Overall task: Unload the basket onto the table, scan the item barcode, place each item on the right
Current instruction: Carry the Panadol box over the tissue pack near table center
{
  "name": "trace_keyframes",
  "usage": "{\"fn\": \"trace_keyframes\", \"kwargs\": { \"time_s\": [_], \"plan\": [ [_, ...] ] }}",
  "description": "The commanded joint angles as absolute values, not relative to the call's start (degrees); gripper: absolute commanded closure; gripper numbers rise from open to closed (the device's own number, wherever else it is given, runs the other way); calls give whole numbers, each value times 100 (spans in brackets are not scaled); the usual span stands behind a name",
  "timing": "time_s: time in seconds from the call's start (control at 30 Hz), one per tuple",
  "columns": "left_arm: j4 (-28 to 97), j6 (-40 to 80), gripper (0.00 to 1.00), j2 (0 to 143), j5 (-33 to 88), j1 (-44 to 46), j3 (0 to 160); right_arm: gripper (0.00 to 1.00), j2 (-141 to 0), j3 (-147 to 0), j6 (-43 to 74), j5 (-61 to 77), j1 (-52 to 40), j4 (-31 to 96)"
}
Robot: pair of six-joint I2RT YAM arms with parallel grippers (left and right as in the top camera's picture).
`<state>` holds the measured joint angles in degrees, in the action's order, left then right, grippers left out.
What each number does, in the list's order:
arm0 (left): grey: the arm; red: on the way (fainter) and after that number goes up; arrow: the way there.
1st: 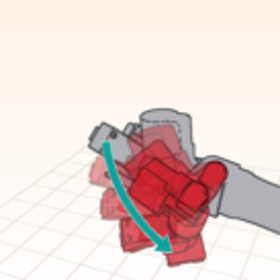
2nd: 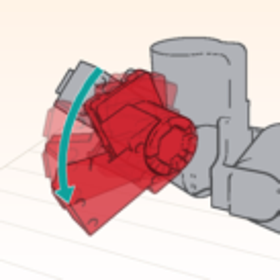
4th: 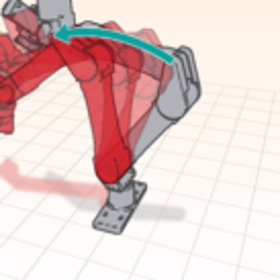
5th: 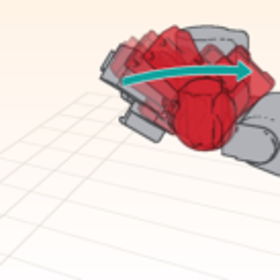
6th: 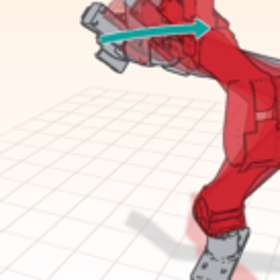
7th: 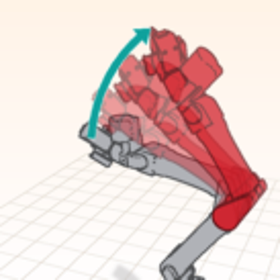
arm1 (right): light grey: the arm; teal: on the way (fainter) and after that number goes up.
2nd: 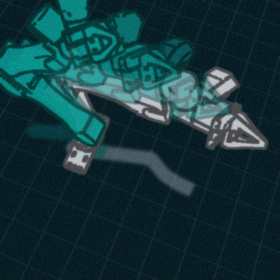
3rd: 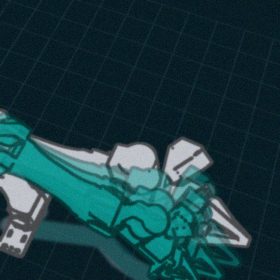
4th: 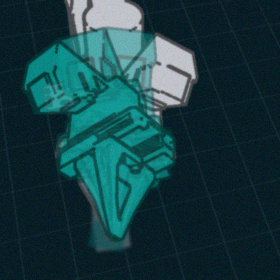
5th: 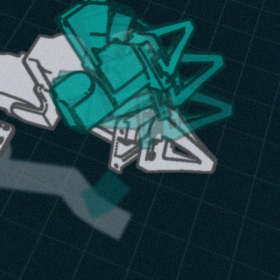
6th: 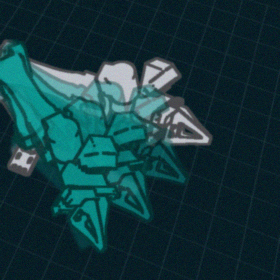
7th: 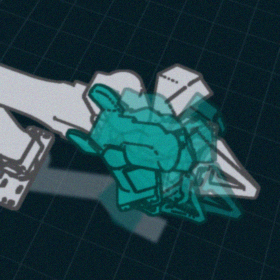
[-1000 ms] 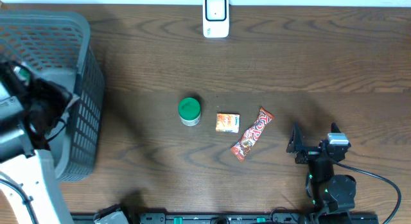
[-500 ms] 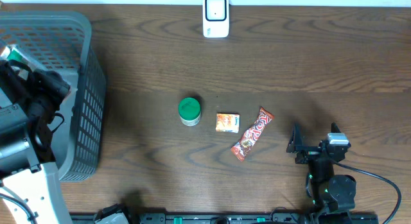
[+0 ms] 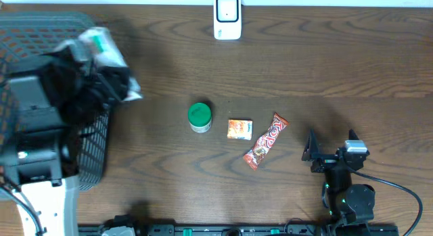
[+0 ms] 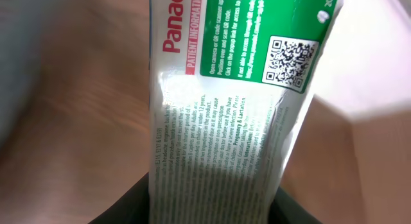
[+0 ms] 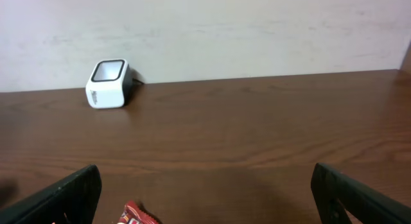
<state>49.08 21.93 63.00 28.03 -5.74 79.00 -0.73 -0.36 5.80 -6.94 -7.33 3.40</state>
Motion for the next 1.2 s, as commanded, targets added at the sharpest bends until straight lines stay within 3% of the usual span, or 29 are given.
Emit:
{"fn": "trace_keyframes", "kwargs": {
  "time_s": [0.0, 0.2, 0.6, 0.93, 1.17],
  "plan": [
    [4960, 1380, 61, 6377, 3022, 204, 7964, 1, -56, -32, 550, -701, -781, 362],
    [5094, 390, 61, 6823, 3017, 1343, 7957, 1, -56, -32, 550, -701, -781, 362],
    [5085, 231, 61, 8305, 2982, 2801, 7883, 1, -56, -32, 550, -701, -781, 362],
    [4646, 4606, 61, 9223, -106, 3889, 7883, 1, -56, -32, 550, -701, -781, 362],
    [4029, 7325, 62, 10020, -482, 4442, 7883, 1, -56, -32, 548, -701, -781, 362]
  ]
}}
